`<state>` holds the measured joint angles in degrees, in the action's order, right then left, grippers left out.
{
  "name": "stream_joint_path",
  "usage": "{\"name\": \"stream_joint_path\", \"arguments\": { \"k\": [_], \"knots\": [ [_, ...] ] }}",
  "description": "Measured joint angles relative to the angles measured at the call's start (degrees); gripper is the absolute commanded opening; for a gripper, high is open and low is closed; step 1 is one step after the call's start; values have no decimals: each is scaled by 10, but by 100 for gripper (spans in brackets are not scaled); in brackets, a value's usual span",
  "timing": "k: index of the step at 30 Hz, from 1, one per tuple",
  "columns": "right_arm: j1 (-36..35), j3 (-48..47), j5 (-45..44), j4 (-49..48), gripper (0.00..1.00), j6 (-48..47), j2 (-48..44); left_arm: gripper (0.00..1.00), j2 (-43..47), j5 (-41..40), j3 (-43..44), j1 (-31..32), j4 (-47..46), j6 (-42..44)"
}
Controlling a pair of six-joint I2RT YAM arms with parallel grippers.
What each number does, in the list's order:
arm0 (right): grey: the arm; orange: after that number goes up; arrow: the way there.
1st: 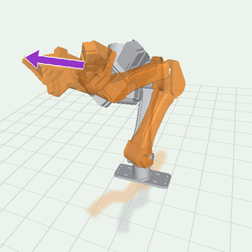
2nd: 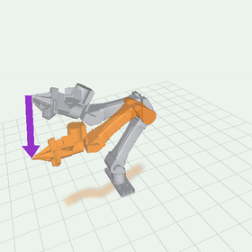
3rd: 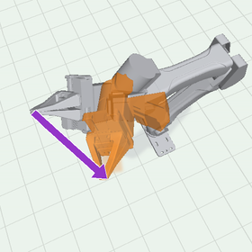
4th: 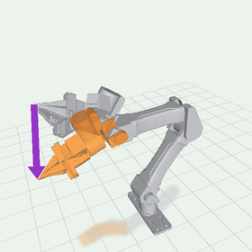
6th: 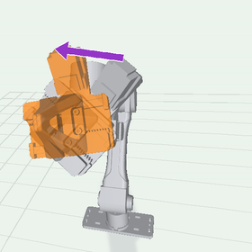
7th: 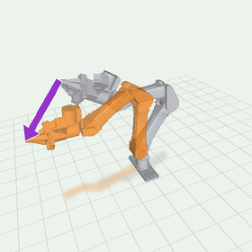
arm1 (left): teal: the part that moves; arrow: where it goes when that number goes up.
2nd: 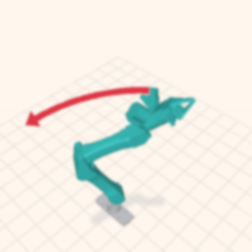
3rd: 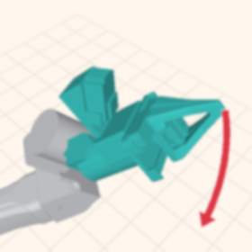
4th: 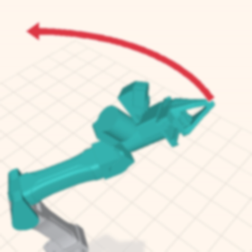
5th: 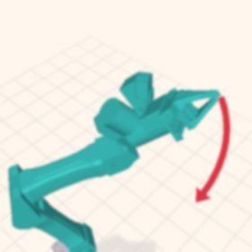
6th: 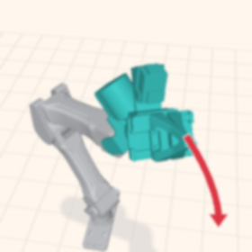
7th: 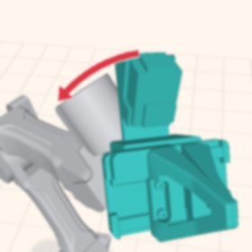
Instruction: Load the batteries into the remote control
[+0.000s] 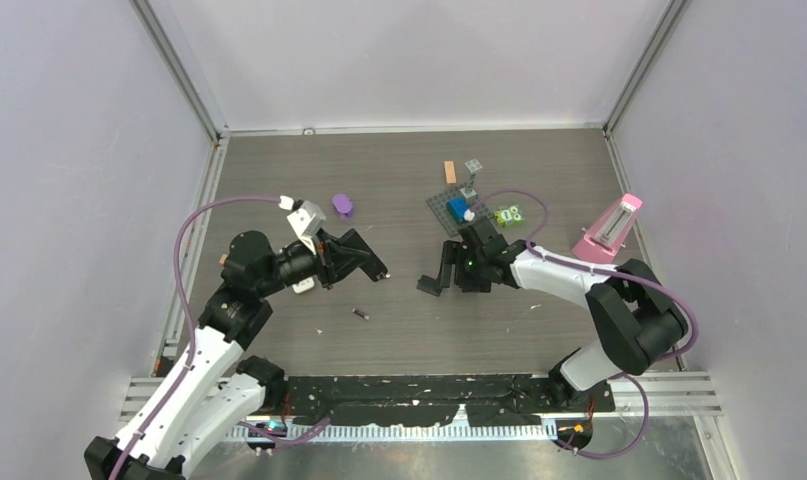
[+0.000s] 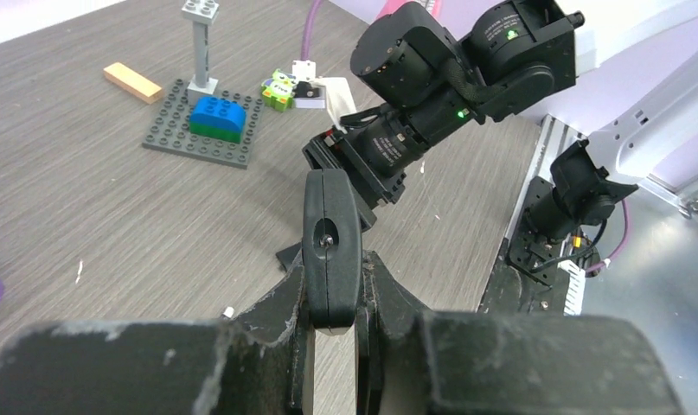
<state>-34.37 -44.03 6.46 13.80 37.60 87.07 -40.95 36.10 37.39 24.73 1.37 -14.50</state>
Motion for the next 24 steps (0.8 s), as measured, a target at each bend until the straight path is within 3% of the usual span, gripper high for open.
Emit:
{"name": "stream_joint_path", "arguments": {
  "k": [5,11,17,24],
  "knots": [
    [-9,-15,-45,42,75,-22,-28,0,31,-33,3,0,27,3],
    [-83,-87,-82,54,73,-67,-30,0,87,-152,28,0,76,7],
    [-172,-206,-95,60,67,-84,70,0,153,-297,55,0,124,1],
    [-188,-289,-101,83,67,-47,187,0,188,-388,68,0,165,-5]
  ]
}}
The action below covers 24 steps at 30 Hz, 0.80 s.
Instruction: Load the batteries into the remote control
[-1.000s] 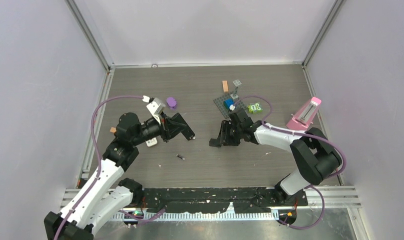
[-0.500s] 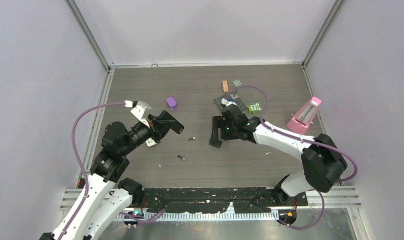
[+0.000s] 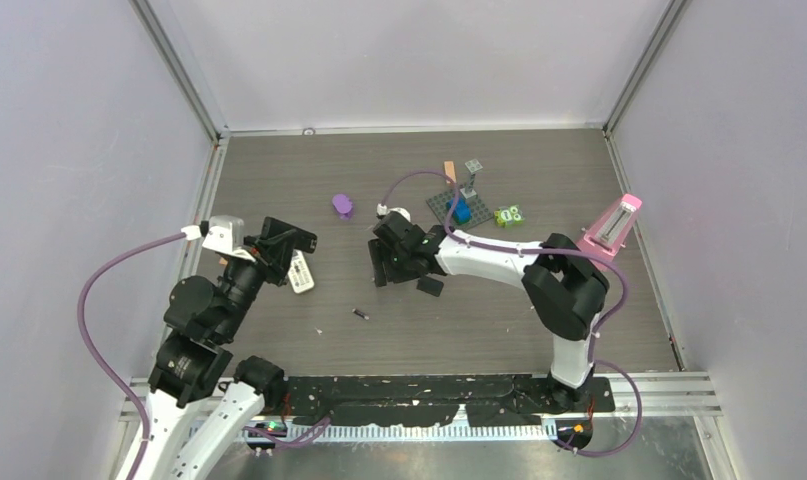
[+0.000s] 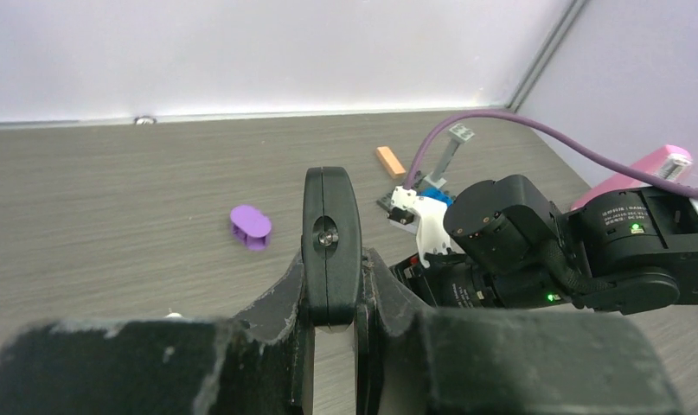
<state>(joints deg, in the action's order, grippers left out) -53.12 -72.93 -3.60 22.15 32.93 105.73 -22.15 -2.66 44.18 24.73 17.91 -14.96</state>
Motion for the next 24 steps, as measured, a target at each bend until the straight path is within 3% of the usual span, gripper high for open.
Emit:
{"name": "stream_joint_path", "arguments": {
  "k": [8,19,24],
  "knots": [
    [-18,-44,-51,50,70,105,42,0,16,-43,2,0,46,-27],
    [-17,-123,-85,162,61,370,102,0,52,-59,-14,0,52,-57],
    [-17,-190,-92,218,50,462,146,0,59,-59,-20,0,56,-59]
  ]
}}
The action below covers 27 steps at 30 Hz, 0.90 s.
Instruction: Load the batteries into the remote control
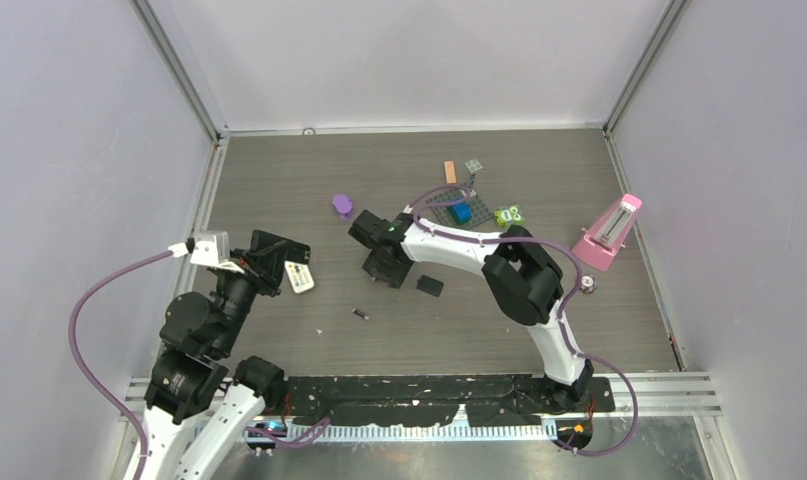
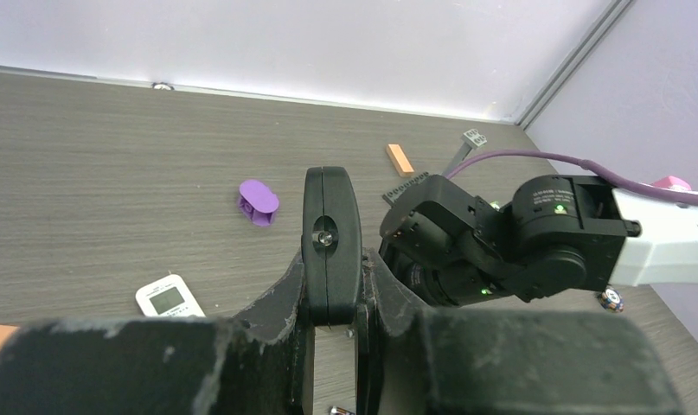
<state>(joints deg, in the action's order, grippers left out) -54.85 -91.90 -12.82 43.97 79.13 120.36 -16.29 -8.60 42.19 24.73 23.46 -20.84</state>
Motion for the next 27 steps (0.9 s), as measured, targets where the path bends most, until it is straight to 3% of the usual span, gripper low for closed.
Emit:
{"name": "stream_joint_path", "arguments": {
  "k": [8,17,19,24,27],
  "knots": [
    [4,-75,-4,74,44,89,55,0,47,-15,-16,0,2,4],
    [12,-92,-12,110,39,106,64,0,40,-19,-16,0,-1,15],
    [14,-92,-14,112,33,106,65,0,35,-19,-16,0,-1,16],
    [17,-98,-22,119,8,95,69,0,24,-19,-16,0,-2,18],
    [18,-100,-25,116,5,81,71,0,18,-19,-16,0,-4,17]
  ]
}}
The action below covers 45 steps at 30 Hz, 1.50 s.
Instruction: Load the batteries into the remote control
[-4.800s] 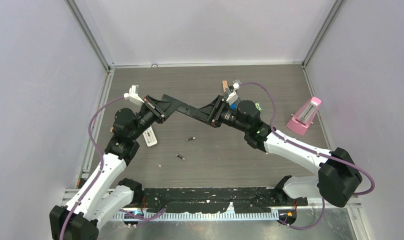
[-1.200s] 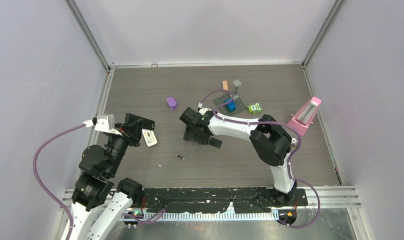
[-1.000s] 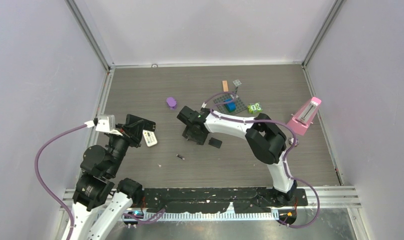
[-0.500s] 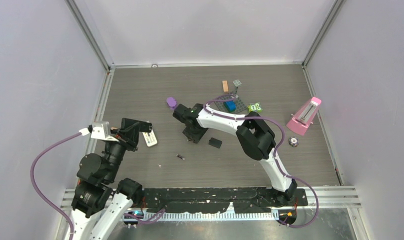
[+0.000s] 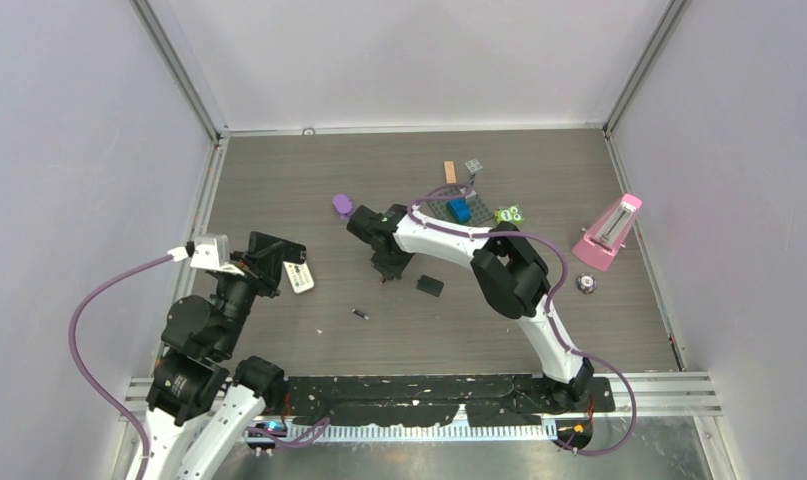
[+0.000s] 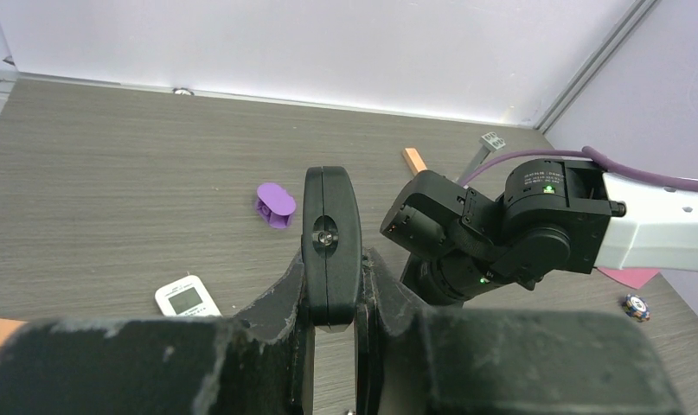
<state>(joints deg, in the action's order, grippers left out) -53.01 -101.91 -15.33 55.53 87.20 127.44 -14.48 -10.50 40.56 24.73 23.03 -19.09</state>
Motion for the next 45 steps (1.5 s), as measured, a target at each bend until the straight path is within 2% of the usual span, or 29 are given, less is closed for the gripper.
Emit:
{"name": "stream_joint_path", "arguments": {
  "k": [7,11,16,21,26,32,37,41,45],
  "knots": [
    [3,2,-25,-19,5,-60,-2,0,-5,-5,0,0,-1,-11],
    [3,55,-60,-70,5,-113,-41,0,-16,3,-6,0,-9,-33],
    [5,186,-102,-171,5,-205,-178,0,-40,34,-21,0,-25,-72],
    [11,247,-115,-264,5,-322,-317,0,-83,87,-25,0,-53,-110],
    [15,330,-82,-375,5,-469,-462,0,-140,167,-26,0,-102,-136],
    [15,372,13,-433,5,-610,-581,0,-219,279,-20,-3,-156,-147],
    [7,372,89,-462,5,-682,-618,0,-305,391,11,-9,-203,-185],
    [-18,368,130,-466,5,-727,-624,0,-377,503,31,-16,-268,-257],
    [-49,362,146,-462,5,-767,-624,0,-417,573,31,-22,-337,-323]
  ]
}}
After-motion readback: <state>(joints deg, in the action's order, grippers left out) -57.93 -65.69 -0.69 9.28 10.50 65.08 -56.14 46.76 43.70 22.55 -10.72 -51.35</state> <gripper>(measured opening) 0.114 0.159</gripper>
